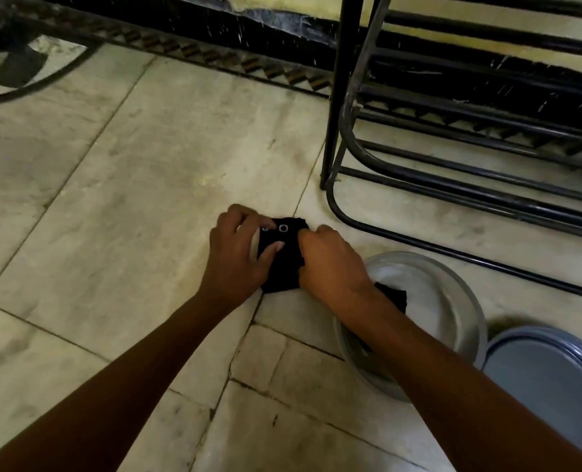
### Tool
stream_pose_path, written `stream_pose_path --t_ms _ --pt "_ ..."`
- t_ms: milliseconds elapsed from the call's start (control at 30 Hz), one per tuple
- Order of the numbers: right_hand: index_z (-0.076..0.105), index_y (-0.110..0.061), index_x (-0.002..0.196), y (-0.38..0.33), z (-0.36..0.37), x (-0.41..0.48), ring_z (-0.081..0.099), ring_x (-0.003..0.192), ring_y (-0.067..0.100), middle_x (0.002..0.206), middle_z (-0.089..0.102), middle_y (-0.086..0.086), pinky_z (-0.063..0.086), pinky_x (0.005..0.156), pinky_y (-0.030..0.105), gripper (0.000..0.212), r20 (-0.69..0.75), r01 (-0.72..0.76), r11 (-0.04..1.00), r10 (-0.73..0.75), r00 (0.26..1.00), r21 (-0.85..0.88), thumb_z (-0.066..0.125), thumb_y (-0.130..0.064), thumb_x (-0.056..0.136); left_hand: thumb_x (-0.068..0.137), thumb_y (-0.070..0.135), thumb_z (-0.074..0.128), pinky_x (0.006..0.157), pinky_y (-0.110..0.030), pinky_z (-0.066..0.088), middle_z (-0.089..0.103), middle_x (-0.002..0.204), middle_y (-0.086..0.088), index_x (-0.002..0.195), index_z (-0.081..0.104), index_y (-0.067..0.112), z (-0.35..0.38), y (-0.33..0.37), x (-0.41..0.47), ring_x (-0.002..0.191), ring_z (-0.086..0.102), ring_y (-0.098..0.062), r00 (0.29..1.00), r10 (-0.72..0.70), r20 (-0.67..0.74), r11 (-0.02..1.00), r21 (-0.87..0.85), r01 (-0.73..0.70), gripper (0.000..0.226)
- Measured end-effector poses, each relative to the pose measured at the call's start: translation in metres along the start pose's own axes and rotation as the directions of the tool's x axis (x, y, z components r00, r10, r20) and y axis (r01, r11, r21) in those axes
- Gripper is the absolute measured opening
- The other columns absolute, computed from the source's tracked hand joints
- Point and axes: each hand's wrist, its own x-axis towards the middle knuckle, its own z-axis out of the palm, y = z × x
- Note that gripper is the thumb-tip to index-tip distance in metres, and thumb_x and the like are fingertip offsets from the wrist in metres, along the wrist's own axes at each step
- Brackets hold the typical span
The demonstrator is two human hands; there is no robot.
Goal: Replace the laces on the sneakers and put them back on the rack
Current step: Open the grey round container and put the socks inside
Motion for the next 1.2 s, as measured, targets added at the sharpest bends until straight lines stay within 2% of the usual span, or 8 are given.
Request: stream_pose_path --t_ms 100,200,467,600,700,933,1067,1200 --pt "0.060 -0.008 0.112 0.010 0.002 -0.005 0.046 0.114 0.028 0.123 0.047 0.010 0.037 0.069 0.033 0.029 -0.005 0.216 0.967 -0.218 0.976 -0.133 0.065 -0.006 0.083 0.077 0.022 0.070 0.084 -0.042 0.047 0.057 0.117 -0.008 0.113 0.067 0.008 -0.011 0.002 -0.030 0.107 0.056 -0.025 0.972 0.146 0.183 0.980 -0.159 -0.118 0.039" --pt "0.062 -0.013 0.117 0.021 0.004 -0.007 0.042 0.119 0.027 0.133 0.045 0.006 0.036 0.075 0.035 0.037 0.068 0.333 0.904 -0.327 0.943 -0.270 0.066 -0.008 0.081 0.080 0.026 0.062 0.097 -0.040 0.044 0.056 0.135 -0.005 0.127 0.063 0.011 -0.005 -0.007 -0.055 0.125 0.054 -0.026 0.926 0.163 0.341 0.983 0.019 -0.180 0.050" --pt "0.063 -0.014 0.115 0.027 0.003 0.003 0.042 0.118 0.025 0.127 0.052 0.004 0.032 0.076 0.034 0.031 0.051 0.387 0.870 -0.391 0.919 -0.305 0.064 -0.017 0.085 0.104 0.025 0.048 0.075 -0.031 0.048 0.067 0.100 0.002 0.108 0.063 0.018 -0.003 0.007 -0.044 0.089 0.061 -0.010 0.978 -0.038 0.206 0.996 -0.075 0.054 0.016" --pt "0.057 -0.010 0.110 0.028 0.000 0.008 0.057 0.100 0.026 0.106 0.061 0.009 0.043 0.070 0.036 0.018 -0.019 0.313 0.950 -0.312 0.950 0.019 0.053 -0.016 0.093 0.106 0.024 0.044 0.051 -0.025 0.043 0.060 0.077 0.001 0.102 0.053 0.015 -0.009 0.013 -0.026 0.065 0.059 -0.014 0.987 -0.114 0.113 0.965 -0.224 0.137 0.014" --pt "0.051 -0.010 0.104 0.028 -0.003 0.016 0.061 0.081 0.032 0.090 0.061 0.014 0.051 0.065 0.041 0.011 -0.003 0.202 0.962 -0.205 0.979 0.185 0.050 -0.019 0.097 0.105 0.023 0.045 0.053 -0.035 0.046 0.061 0.079 -0.002 0.102 0.052 0.009 -0.007 0.011 -0.010 0.067 0.059 -0.017 0.983 -0.165 0.079 0.945 -0.273 0.180 0.016" --pt "0.045 -0.008 0.090 0.019 -0.014 0.036 0.054 0.076 0.026 0.088 0.049 0.008 0.030 0.050 0.030 0.012 0.019 0.018 0.971 -0.023 1.000 0.239 0.052 -0.016 0.095 0.086 0.011 0.079 0.064 -0.007 0.044 0.060 0.109 -0.002 0.131 0.051 0.011 -0.003 -0.002 0.011 0.077 0.063 -0.001 0.942 -0.279 0.184 0.919 -0.234 0.318 0.053" --pt "0.051 -0.006 0.092 0.018 -0.009 0.040 0.057 0.075 0.027 0.094 0.055 0.014 0.039 0.054 0.030 0.010 -0.032 -0.060 0.963 0.070 0.997 0.264 0.055 -0.015 0.090 0.088 0.010 0.076 0.090 -0.029 0.050 0.057 0.128 -0.011 0.138 0.053 0.008 0.003 -0.009 0.021 0.110 0.056 -0.016 0.951 -0.205 0.230 0.961 -0.138 0.241 0.055" --pt "0.058 -0.001 0.102 0.023 -0.001 0.040 0.062 0.082 0.031 0.098 0.061 0.017 0.056 0.069 0.039 0.017 -0.084 -0.050 0.959 0.076 0.994 0.280 0.055 -0.014 0.091 0.090 0.012 0.073 0.098 -0.042 0.051 0.062 0.119 -0.012 0.133 0.060 0.008 0.002 -0.008 0.027 0.108 0.060 -0.026 0.928 -0.136 0.348 0.986 -0.044 0.161 0.045"
